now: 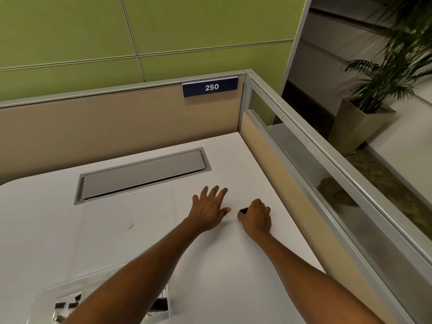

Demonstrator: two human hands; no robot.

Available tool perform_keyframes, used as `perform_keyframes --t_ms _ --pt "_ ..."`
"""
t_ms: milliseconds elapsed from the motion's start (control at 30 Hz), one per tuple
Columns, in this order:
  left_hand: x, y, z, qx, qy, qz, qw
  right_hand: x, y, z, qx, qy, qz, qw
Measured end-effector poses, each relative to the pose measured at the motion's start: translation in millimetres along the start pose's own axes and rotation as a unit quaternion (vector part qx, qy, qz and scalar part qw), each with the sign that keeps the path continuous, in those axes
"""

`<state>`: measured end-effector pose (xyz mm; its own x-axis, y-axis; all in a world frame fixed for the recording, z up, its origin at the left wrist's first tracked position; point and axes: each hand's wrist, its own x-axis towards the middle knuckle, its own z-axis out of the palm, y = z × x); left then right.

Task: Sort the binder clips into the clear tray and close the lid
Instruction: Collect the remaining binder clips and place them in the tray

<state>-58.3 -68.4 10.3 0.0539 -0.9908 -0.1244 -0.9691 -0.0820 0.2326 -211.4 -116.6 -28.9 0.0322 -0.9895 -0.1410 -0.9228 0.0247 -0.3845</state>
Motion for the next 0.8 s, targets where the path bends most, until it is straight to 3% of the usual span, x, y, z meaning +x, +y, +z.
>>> perform_keyframes --t_ms 233,433,633,800 --pt "-30.3 -22.5 -7.0 -0.011 0.022 -0.025 0.999 -18.6 -10.8 -0.6 0.241 -0.038 0.018 0.97" --pt "-64.1 -54.0 -14.0 -0.002 0.041 -0.056 0.998 -51.8 -32.3 -6.9 0.344 -0.076 -0.022 0.936" --pt "-104.8 -86.5 -16.6 0.001 0.059 -0.085 0.995 -102.5 -66.6 -14.1 0.401 -0.131 -0.077 0.903" --pt "-139.4 -105.3 -18.8 -0.016 0.069 -0.107 0.992 -139.1 -90.4 -1.6 0.338 -0.169 -0.136 0.916"
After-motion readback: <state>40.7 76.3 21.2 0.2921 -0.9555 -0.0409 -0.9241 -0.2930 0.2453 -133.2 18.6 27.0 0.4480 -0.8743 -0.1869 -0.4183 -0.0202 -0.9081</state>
